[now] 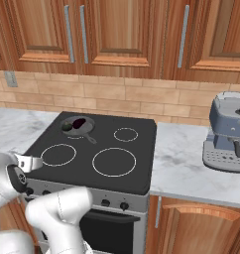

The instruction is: Put the squash and eggplant in the pan. Then turn on the rear left burner and set the heat to medium.

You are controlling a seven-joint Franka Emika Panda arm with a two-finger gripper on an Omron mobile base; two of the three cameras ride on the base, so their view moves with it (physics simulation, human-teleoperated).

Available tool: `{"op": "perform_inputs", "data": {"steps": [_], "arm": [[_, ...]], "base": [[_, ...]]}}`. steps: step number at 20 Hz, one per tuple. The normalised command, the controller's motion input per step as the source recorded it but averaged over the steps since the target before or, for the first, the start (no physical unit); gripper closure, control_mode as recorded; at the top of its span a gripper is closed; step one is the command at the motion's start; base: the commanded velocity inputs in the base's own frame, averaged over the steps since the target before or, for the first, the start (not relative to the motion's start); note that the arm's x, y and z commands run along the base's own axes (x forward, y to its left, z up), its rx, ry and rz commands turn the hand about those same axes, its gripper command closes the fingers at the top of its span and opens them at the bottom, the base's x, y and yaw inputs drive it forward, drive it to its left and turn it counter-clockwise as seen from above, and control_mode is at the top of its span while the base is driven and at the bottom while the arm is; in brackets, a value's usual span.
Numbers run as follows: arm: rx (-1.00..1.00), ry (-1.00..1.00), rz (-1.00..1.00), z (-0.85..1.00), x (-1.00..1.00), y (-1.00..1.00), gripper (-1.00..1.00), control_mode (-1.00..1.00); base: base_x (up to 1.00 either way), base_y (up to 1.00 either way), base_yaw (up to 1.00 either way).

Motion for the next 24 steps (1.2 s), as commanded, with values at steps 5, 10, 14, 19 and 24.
{"op": "perform_inputs", "data": {"steps": [5, 10, 14, 19, 24], "arm": [[0.07, -0.16, -0.02, 0.0, -0.23, 0.0, -1.0, -1.0], [0.05, -0.06, 0.0, 0.0, -0.17, 0.0, -1.0, -1.0], [0.07, 0.0, 0.0, -0.11, -0.13, -0.05, -1.0, -1.0], [0.07, 0.0, 0.0, -0.23, -0.13, -0.09, -1.0, -1.0], [0.09, -0.01, -0.02, -0.29, -0.26, -0.12, -1.0, -1.0]], "base": [[0.0, 0.0, 0.0], [0.0, 0.0, 0.0], [0.0, 0.0, 0.0], [0.0, 0.0, 0.0], [0.0, 0.0, 0.0]]}}
